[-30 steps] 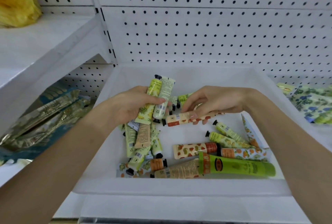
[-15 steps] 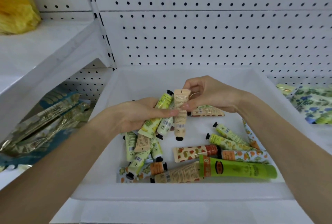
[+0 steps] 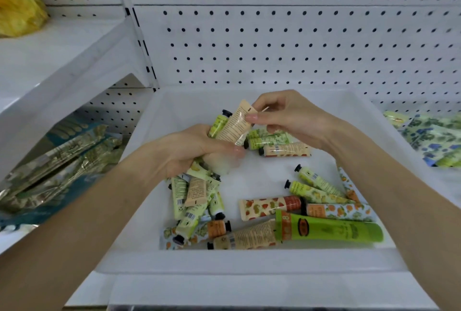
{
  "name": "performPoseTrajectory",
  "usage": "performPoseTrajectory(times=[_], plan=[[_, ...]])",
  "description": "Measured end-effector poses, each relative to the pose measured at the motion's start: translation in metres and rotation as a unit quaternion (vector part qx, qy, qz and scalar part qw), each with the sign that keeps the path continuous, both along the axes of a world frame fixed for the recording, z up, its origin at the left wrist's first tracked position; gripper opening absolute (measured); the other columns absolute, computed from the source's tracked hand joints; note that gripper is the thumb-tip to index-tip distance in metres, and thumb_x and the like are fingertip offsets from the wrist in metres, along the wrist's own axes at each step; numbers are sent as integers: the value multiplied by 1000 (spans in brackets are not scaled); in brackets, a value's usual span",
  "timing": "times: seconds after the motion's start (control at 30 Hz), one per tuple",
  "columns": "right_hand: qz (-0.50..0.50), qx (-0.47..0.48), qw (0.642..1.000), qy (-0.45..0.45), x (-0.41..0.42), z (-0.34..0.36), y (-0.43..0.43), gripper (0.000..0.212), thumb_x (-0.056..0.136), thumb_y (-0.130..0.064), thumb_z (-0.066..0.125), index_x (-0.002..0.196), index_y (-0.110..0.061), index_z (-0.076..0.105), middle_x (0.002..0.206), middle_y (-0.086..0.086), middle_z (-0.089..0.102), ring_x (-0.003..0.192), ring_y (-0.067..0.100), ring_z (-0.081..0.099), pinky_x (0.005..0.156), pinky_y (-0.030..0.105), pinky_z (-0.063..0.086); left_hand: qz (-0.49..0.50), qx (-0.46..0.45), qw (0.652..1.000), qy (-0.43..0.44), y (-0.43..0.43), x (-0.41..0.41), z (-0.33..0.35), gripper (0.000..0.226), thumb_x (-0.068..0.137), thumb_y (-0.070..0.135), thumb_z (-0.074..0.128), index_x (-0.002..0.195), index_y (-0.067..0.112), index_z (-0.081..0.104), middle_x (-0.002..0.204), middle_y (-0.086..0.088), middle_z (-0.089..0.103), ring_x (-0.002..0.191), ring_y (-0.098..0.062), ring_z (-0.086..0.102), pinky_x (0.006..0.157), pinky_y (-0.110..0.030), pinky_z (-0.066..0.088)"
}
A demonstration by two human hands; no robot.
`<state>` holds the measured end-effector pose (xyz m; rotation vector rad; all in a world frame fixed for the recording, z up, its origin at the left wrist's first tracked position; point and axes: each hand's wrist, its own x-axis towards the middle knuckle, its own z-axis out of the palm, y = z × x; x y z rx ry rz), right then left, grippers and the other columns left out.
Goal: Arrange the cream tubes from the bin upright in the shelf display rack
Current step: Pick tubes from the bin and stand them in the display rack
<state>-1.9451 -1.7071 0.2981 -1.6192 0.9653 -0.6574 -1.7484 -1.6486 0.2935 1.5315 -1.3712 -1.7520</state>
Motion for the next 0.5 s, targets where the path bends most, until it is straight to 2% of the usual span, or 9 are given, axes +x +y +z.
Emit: performPoseTrajectory(times=[0.07, 0.13, 0.27, 0.37, 0.43, 0.5], plan=[[-32, -15, 999, 1, -7, -1, -7, 7, 76, -22, 75, 82, -18, 74, 85, 1, 63, 70, 6, 52, 59, 19, 43, 30, -4, 999, -12, -1, 1, 1, 31, 76, 13, 75, 105, 8, 65, 94, -12, 74, 72, -14, 71, 67, -30, 59], [-51, -15, 999, 10, -15, -5, -13, 12, 78, -22, 74, 88, -16, 74, 83, 0, 61, 69, 5, 54, 60, 18, 45, 61, -8, 998, -17, -1, 2, 1, 31, 75, 13, 76, 105, 9, 66, 89, -11, 74, 69, -15, 71, 66, -30, 59], [-61, -55, 986, 144, -22, -32, -23, 18, 82, -17, 72, 99, -10, 71, 96, 2, 67, 85, 11, 62, 71, 16, 52, 108, -10, 994, -29, -4, 4, -4, 37, 72, 17, 79, 107, 10, 66, 90, -6, 75, 82, -18, 72, 81, -37, 56], [-32, -100, 953, 283, -24, -57, -31, 28, 83, -23, 71, 109, -13, 67, 112, 2, 66, 97, 11, 58, 80, 19, 43, 131, -12, 989, -63, -7, 7, -6, 39, 65, 28, 84, 99, 11, 73, 92, -5, 75, 100, -26, 67, 95, -44, 49], [-29, -111, 943, 313, -26, -68, -36, 35, 84, -26, 70, 117, -16, 64, 120, 1, 62, 102, 10, 53, 82, 19, 38, 138, -15, 988, -73, -6, 7, -6, 41, 57, 34, 88, 90, 13, 76, 94, -5, 75, 107, -30, 63, 99, -48, 45], [-36, -121, 944, 306, -26, -72, -36, 38, 85, -26, 69, 121, -15, 61, 122, 1, 60, 102, 9, 51, 79, 16, 38, 141, -12, 987, -74, -6, 7, -6, 42, 55, 35, 87, 88, 13, 76, 95, -6, 75, 107, -32, 62, 98, -48, 46]])
